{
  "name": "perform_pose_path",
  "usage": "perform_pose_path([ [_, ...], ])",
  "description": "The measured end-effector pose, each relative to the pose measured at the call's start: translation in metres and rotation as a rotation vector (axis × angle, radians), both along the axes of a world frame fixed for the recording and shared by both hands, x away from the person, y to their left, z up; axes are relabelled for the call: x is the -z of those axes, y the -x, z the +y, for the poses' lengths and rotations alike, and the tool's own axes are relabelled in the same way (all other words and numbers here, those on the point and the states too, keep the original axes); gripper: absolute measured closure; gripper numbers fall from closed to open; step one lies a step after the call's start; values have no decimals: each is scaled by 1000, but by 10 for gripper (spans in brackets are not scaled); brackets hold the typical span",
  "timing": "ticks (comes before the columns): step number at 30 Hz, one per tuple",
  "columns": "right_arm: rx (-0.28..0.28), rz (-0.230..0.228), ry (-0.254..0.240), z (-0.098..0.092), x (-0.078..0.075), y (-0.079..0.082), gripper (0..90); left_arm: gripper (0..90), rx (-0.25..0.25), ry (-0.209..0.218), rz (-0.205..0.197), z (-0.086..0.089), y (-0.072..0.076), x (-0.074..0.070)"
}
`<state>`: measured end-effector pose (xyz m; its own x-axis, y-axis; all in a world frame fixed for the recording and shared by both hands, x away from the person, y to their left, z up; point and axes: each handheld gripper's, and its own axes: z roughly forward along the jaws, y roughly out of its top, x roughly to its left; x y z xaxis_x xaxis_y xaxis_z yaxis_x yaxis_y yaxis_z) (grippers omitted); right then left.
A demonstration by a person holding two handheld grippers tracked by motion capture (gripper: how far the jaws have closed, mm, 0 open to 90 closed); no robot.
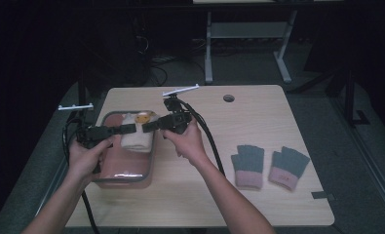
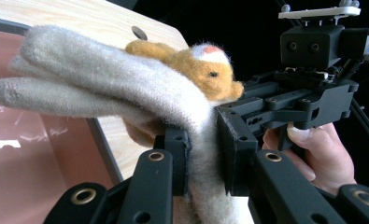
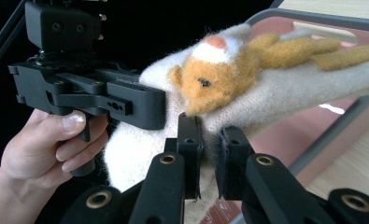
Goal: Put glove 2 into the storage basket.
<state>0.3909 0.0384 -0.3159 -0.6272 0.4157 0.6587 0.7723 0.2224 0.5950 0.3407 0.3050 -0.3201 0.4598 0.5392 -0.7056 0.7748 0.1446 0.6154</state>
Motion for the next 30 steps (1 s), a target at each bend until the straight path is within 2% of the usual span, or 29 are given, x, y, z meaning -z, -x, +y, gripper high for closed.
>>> perform_pose_path([
  [15, -32, 27, 3, 22, 7, -6, 816, 753, -27, -6, 20, 20, 2, 6],
  [22, -44, 57, -2, 34, 19, -11, 815, 753, -48, -19, 47, 29, 2, 14],
  [30, -43, 76, 3, 38, 28, -17, 815, 753, -54, -27, 67, 32, -3, 22],
])
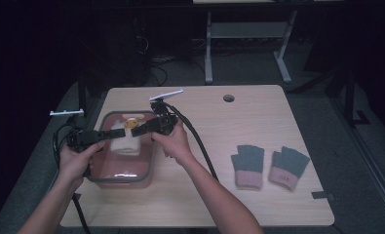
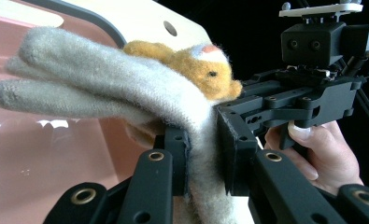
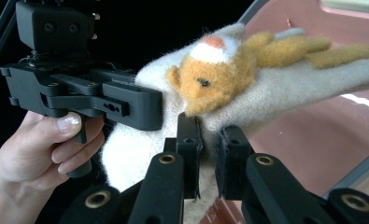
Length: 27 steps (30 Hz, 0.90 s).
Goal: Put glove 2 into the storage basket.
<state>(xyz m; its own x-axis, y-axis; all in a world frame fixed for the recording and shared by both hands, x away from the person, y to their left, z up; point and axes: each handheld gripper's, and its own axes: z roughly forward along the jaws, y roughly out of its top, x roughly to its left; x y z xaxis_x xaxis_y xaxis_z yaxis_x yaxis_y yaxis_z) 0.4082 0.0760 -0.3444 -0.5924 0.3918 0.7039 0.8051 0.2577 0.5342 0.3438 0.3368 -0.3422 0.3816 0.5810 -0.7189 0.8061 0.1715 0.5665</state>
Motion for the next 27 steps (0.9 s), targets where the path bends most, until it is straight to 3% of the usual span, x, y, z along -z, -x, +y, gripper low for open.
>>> perform_pose_path([
  [10, -12, 20, 18, 7, 15, -6, 814, 753, -10, -9, 43, 3, -4, 11],
  [19, -24, 36, 36, 9, 26, -9, 815, 752, -17, -43, 88, 2, -6, 22],
  [27, -27, 77, 53, 12, 46, -11, 816, 753, -25, -104, 137, -2, -8, 33],
])
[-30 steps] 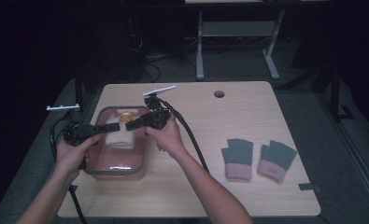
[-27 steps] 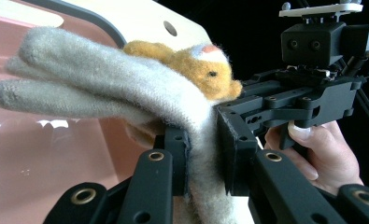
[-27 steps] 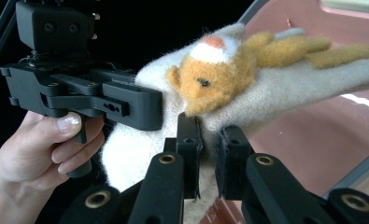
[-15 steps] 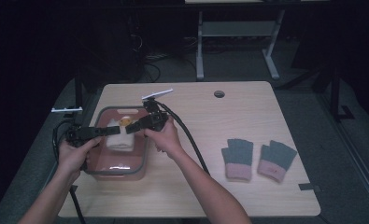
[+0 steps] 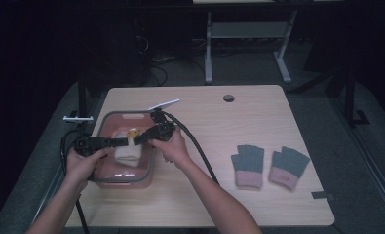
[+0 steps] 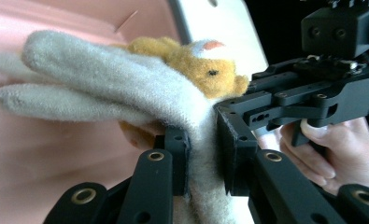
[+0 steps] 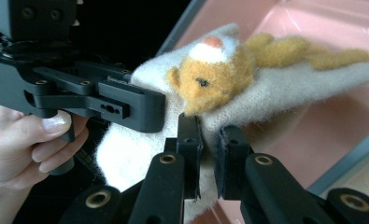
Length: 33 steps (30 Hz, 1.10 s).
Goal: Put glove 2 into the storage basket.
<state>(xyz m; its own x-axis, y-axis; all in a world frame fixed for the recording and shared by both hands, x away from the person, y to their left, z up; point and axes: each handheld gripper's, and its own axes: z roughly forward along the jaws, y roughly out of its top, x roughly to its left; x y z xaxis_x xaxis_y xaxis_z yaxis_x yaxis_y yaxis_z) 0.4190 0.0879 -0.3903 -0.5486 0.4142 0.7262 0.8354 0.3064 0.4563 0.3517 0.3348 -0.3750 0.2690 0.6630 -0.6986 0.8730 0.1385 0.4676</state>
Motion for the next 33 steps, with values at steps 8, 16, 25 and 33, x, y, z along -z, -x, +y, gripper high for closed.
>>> perform_pose_path([
  [8, -3, -26, 86, 3, 5, 2, 747, 755, -3, -56, 53, -2, -2, 12],
  [16, 5, -46, 133, 1, 3, 3, 722, 755, -22, -133, 104, 2, -3, 20],
  [25, 4, -71, 116, -5, -5, 6, 721, 745, -32, -241, 157, -6, -3, 26],
  [33, 12, -88, 109, -13, -11, 8, 721, 636, -37, -286, 158, -5, -3, 24],
])
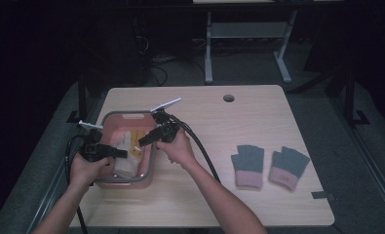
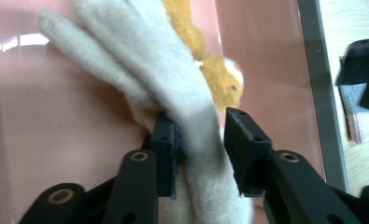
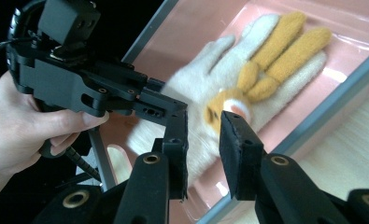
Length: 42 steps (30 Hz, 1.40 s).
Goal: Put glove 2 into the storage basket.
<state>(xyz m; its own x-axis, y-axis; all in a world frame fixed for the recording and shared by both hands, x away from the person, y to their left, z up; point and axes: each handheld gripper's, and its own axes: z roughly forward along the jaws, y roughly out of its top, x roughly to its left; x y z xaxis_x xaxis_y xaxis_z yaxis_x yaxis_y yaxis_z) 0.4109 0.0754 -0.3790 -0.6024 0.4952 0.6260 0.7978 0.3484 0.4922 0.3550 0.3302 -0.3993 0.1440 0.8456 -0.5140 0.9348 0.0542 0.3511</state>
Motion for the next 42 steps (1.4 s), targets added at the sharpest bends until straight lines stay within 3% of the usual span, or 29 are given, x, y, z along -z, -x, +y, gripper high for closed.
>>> perform_pose_path([
  [2, 3, -5, -3, -3, -2, 0, 721, 636, 2, -13, 0, 2, 0, -3],
  [6, 10, -9, -9, -9, -3, 1, 719, 613, -8, -46, -40, 7, 0, -13],
  [13, 20, -15, -18, -19, -6, 3, 717, 597, -45, -34, -113, 8, 1, -24],
  [14, 22, -15, -14, -20, -6, 3, 717, 603, -31, -36, -116, 8, 1, -25],
  [16, 24, -15, -21, -22, -6, 3, 717, 632, -40, -39, -108, 7, 1, -25],
  [21, 27, -19, -26, -26, -8, 3, 712, 671, 6, -95, -57, 4, -3, -15],
  [22, 26, -19, -26, -27, -8, 3, 712, 679, -3, -97, -42, 1, -4, -12],
  [30, 18, -23, -23, -30, -8, 5, 707, 667, 28, -164, 8, -5, -8, -3],
  [37, 23, -25, -24, -38, -8, 7, 688, 628, 13, -130, -21, -3, -6, -8],
  [40, 29, -32, -23, -42, -9, 7, 680, 613, 1, -94, -55, -3, -4, -16],
  [42, 34, -33, -27, -45, -10, 8, 672, 606, 19, -80, -78, -4, -3, -20],
])
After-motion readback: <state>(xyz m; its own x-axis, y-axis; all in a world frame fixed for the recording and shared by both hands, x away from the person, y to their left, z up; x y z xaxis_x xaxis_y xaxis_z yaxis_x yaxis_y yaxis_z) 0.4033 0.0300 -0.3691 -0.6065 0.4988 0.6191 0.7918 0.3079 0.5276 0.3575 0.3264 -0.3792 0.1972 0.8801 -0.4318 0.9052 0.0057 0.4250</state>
